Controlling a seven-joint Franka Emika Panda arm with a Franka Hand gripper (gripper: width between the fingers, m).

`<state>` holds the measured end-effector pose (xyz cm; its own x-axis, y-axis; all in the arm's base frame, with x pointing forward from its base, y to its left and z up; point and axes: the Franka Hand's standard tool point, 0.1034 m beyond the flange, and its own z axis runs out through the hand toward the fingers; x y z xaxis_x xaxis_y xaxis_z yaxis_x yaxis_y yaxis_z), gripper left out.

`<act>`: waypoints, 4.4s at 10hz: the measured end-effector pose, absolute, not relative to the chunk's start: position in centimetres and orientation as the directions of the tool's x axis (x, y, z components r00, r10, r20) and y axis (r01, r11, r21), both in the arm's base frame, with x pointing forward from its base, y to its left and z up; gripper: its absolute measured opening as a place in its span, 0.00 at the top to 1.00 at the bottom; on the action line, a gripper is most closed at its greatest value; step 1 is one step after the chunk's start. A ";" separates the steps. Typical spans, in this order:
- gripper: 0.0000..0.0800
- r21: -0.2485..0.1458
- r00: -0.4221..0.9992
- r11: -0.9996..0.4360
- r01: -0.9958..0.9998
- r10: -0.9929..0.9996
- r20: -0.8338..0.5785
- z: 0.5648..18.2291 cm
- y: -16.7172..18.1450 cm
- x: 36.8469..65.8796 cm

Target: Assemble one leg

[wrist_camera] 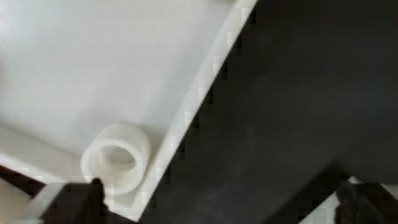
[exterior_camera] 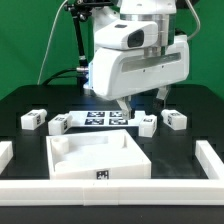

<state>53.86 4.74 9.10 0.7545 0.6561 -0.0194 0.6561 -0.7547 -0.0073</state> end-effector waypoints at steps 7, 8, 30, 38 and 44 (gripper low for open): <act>0.19 -0.009 0.753 -0.754 0.657 0.657 -0.021 9.0 4.7 53.8; 0.19 -0.011 0.695 -0.695 0.719 0.719 -0.022 8.8 4.5 53.4; 0.19 -0.011 -0.289 0.289 0.957 0.957 0.012 3.1 -4.9 48.5; 0.52 -0.051 -0.237 0.238 0.970 0.971 0.027 1.1 -5.1 47.2; 0.93 -0.046 -0.235 0.236 0.971 0.972 0.026 1.1 -5.1 47.4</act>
Offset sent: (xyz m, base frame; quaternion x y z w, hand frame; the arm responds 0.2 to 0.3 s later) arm 0.0000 0.0000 0.0000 0.0000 0.0000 0.0000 1.0000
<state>47.36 -5.14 1.10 -0.2349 0.9717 0.0256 0.9707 0.2358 -0.0460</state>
